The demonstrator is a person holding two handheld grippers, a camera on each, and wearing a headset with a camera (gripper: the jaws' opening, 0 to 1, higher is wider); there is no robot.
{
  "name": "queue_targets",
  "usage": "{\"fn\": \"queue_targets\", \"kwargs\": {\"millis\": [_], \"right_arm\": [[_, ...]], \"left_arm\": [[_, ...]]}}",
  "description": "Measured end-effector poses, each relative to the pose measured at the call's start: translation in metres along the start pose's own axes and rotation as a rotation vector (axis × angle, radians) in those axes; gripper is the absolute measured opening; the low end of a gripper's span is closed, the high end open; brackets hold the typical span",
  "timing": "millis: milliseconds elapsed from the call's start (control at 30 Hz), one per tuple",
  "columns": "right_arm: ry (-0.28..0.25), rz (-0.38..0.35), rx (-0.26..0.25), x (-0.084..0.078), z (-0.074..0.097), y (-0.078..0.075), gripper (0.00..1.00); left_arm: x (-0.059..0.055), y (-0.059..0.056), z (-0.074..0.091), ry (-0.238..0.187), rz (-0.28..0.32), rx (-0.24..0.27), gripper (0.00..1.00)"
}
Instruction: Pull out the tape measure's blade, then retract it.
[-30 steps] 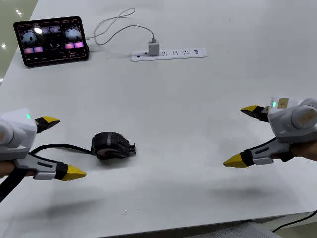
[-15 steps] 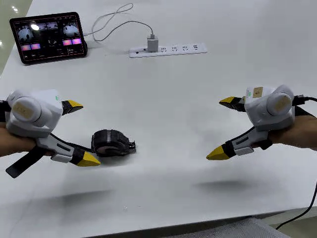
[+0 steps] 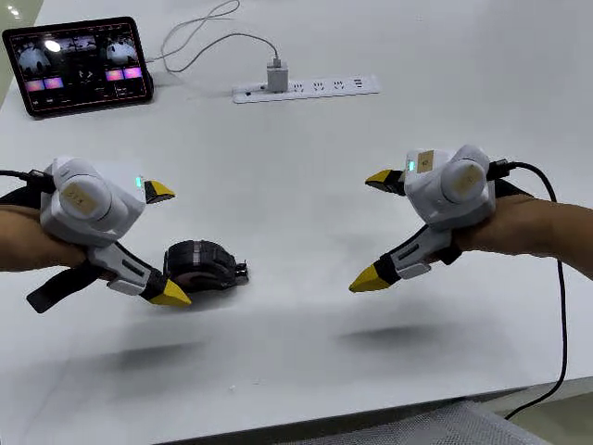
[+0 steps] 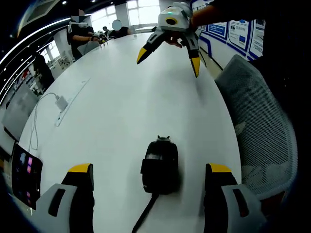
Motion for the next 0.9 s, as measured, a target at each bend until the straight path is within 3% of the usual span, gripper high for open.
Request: {"fn": "queue_targets", "kwargs": {"millis": [300,433,533,733,867,900], "right_arm": [[-0.014,0.030,0.032,0.016,-0.025,0.000,0.99],[-0.019,0.039,0.041,0.024,-0.035,0.001,0.99],[-0.032,0.051,0.050,0.031,-0.044,0.003,0.99],[-0.029,0.049,0.066,0.037,-0.059,0.003,0.99],[-0.025,0.058,0.085,0.040,-0.069,0.005,0.99],[-0.018,0.059,0.089,0.040,-0.071,0.006,0.97]], "left_arm": [[0.007,-0.003,-0.012,0.063,-0.039,-0.045,0.83],[0.010,-0.007,-0.019,0.070,-0.057,-0.066,0.60],[0.012,-0.011,-0.023,0.064,-0.048,-0.088,0.63],[0.008,-0.011,-0.030,0.092,-0.050,-0.103,0.57],[0.005,-0.011,-0.033,0.128,-0.063,-0.111,0.40],[0.002,-0.012,-0.033,0.151,-0.078,-0.125,0.30]]}}
Point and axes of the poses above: the centre of the closed fingertips' face, and the gripper's own axes: z roughly backward along the fingers, y roughly to its left, x roughly out of its top, the point moved 5 cm from there along z, roughly backward along the fingers, and after that the axes turned 4 degrees about -x, right-handed, at the moved point
